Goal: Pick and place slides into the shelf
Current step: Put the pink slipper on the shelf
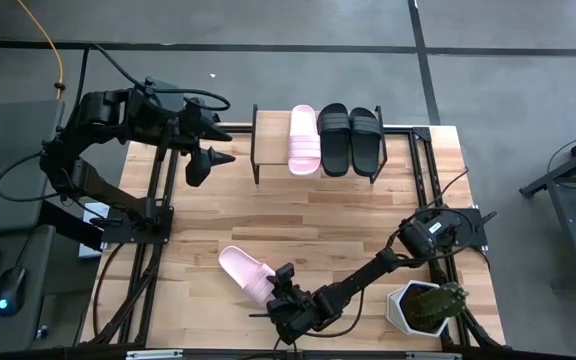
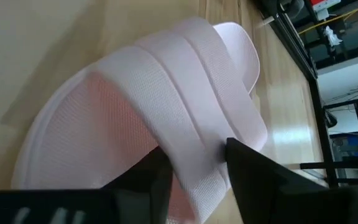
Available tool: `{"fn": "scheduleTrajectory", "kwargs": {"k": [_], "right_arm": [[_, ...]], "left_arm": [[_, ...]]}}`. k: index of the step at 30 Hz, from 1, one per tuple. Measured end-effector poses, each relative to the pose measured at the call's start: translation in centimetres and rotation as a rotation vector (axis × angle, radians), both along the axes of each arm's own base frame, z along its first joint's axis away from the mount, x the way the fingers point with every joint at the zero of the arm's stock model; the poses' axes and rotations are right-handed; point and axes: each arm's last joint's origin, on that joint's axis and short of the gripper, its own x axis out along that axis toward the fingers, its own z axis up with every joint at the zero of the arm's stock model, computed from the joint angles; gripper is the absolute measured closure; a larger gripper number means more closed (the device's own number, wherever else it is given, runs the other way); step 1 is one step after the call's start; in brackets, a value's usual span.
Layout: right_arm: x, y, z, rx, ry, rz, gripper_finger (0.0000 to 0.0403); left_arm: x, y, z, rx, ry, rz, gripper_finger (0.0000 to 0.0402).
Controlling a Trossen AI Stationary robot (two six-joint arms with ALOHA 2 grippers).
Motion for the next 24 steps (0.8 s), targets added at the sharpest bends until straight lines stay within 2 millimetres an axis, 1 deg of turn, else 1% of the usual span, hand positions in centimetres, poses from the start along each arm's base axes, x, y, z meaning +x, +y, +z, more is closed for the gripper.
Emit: {"fn": "scheduleTrajectory", "kwargs": {"k": [3, 7, 9, 12, 16, 24], "right_arm": [[0.02, -0.01, -0.02, 0.006, 0.006, 0.007, 0.0304], [0.04, 0.03, -0.04, 0.034, 0.004, 0.006, 0.0374], [0.04, 0.05, -0.06, 0.038, 0.009, 0.012, 0.0394], [0.03, 0.04, -0.06, 0.046, 0.004, 0.004, 0.0389], [0.02, 0.05, -0.06, 0.042, 0.004, 0.005, 0.0399], [0.03, 0.00, 0.02, 0.019, 0.000, -0.001, 0.0401]], "left_arm": [[0.00, 0.00, 0.00, 0.000, 0.000, 0.000, 0.0158], [0.00, 0.00, 0.00, 0.000, 0.000, 0.000, 0.0158], [0.00, 0.00, 0.00, 0.000, 0.000, 0.000, 0.0158], [0.00, 0.00, 0.00, 0.000, 0.000, 0.000, 0.0158], [-0.01, 0.00, 0.00, 0.000, 0.001, 0.001, 0.0158], [0.00, 0.00, 0.00, 0.000, 0.000, 0.000, 0.0158]]}}
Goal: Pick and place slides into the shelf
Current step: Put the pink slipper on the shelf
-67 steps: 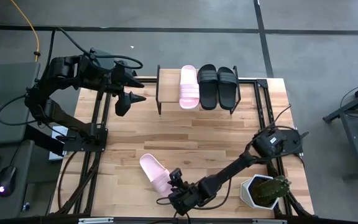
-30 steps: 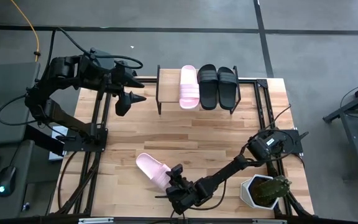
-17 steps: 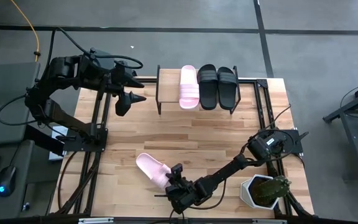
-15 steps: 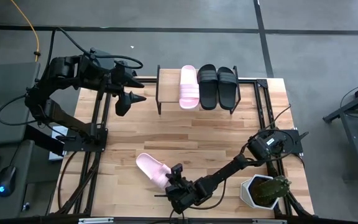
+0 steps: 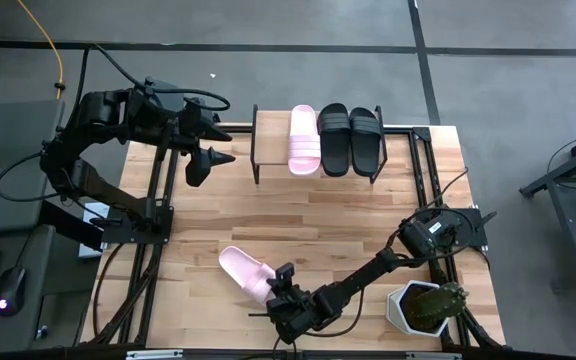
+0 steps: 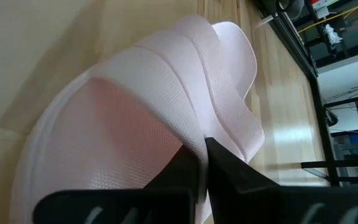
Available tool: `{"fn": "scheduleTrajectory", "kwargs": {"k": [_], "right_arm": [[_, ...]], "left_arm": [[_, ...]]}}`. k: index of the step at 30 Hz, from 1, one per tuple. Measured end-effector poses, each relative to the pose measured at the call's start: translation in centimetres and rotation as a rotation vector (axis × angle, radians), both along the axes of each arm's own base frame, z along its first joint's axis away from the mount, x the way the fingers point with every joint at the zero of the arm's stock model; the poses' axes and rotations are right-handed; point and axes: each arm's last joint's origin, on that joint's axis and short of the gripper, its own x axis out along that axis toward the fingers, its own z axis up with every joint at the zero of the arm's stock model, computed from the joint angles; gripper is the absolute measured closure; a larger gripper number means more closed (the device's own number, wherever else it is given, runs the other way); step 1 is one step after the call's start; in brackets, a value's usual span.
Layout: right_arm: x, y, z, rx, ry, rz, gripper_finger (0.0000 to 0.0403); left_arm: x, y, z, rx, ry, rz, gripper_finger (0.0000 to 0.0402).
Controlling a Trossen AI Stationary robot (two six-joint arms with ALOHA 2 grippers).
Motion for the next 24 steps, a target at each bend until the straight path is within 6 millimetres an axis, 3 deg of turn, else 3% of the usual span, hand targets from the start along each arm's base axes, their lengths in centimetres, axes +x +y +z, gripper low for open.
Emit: {"fn": "scheduleTrajectory", "kwargs": {"k": [13, 24], "right_arm": [[-0.1, -0.2, 0.6, -0.046, -0.003, -0.008, 0.0402], [-0.8, -0.7, 4.1, -0.083, -0.036, -0.039, 0.0403]], "left_arm": [[0.0, 0.0, 0.0, 0.000, 0.000, 0.000, 0.0158], [0.0, 0.0, 0.0, 0.001, 0.000, 0.000, 0.0158]]}}
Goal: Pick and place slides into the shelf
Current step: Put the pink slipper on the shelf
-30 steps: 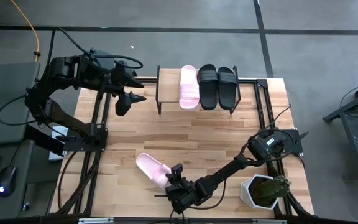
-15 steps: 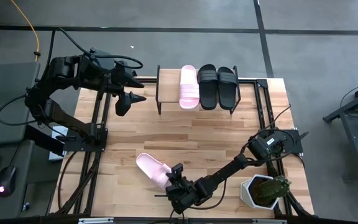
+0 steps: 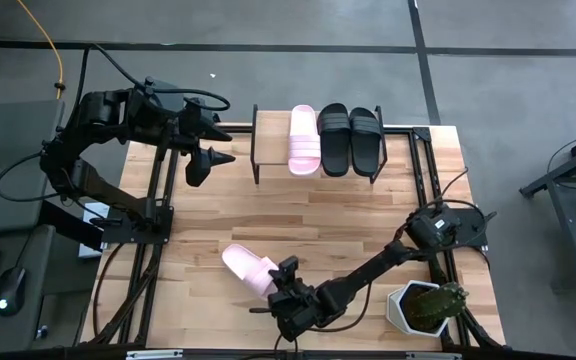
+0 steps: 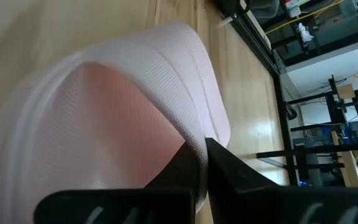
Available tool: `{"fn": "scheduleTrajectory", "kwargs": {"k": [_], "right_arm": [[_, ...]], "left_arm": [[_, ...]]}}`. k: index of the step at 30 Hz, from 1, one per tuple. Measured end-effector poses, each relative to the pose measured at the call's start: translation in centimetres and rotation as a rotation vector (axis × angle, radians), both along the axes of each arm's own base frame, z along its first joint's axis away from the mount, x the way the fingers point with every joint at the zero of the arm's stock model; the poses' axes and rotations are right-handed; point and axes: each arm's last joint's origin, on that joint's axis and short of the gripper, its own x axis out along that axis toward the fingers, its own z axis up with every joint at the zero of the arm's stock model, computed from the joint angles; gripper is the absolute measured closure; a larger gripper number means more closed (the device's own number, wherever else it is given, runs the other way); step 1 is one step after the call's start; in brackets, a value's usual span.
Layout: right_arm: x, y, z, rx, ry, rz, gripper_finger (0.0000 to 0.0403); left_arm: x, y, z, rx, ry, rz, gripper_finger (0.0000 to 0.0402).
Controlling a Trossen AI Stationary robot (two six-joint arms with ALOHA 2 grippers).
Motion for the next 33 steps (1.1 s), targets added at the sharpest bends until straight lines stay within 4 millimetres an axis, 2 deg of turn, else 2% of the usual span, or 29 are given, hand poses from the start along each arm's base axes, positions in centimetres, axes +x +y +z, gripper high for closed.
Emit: {"fn": "scheduleTrajectory", "kwargs": {"k": [13, 24, 33], "right_arm": [[-0.2, -0.2, 2.0, -0.106, 0.023, 0.010, 0.0403], [0.1, -0.4, 6.4, -0.184, 0.042, -0.032, 0.0403], [-0.3, -2.5, 8.8, -0.223, 0.133, -0.104, 0.0403]], "left_arm": [[0.0, 0.0, 0.0, 0.000, 0.000, 0.000, 0.0158], [0.0, 0.0, 0.0, 0.000, 0.000, 0.000, 0.0158], [0.0, 0.0, 0.0, 0.000, 0.000, 0.000, 0.0158]]}}
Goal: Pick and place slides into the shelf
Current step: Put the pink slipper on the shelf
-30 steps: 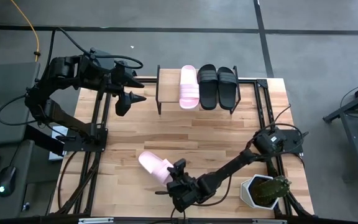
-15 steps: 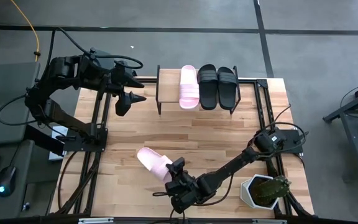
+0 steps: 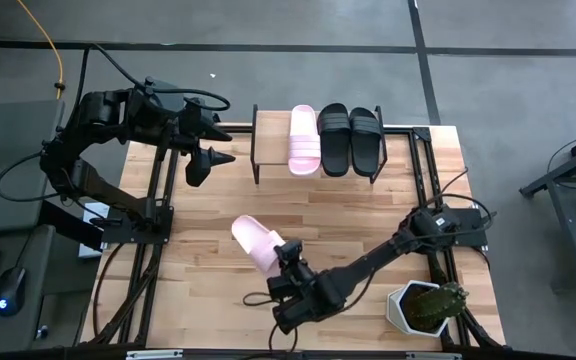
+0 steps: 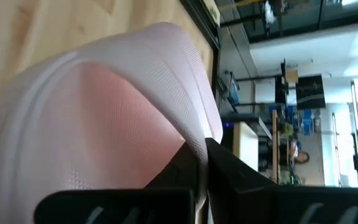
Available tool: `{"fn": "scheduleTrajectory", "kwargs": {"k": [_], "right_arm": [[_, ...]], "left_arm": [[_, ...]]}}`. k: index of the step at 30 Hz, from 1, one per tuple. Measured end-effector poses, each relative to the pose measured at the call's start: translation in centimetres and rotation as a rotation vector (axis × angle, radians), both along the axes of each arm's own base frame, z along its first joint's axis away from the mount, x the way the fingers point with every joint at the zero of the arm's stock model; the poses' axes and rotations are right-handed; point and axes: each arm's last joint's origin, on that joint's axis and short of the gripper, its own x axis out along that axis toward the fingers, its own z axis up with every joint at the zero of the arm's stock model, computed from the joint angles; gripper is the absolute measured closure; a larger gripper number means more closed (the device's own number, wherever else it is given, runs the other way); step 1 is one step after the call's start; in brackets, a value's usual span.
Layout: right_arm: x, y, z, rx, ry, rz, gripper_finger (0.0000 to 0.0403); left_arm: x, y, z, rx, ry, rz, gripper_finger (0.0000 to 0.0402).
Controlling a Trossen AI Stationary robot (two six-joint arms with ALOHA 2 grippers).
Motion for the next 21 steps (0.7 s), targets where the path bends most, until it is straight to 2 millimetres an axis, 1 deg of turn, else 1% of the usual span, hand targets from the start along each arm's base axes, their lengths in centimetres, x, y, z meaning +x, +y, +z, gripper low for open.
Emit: {"fn": "scheduleTrajectory", "kwargs": {"k": [6, 13, 16, 21], "right_arm": [[-0.2, -2.0, 1.8, -0.016, 0.030, -0.078, 0.0402], [-0.7, -4.6, 4.5, -0.006, 0.041, -0.176, 0.0402], [-0.9, -5.6, 5.9, -0.009, 0.035, -0.209, 0.0402], [-1.5, -7.5, 7.4, -0.065, -0.004, -0.257, 0.0402]], "left_arm": [[0.0, 0.0, 0.0, 0.000, -0.001, 0.000, 0.0158], [0.0, 0.0, 0.0, 0.001, -0.001, 0.000, 0.0158], [0.0, 0.0, 0.0, 0.002, -0.001, 0.003, 0.0158], [0.0, 0.0, 0.0, 0.003, -0.002, 0.003, 0.0158]]}}
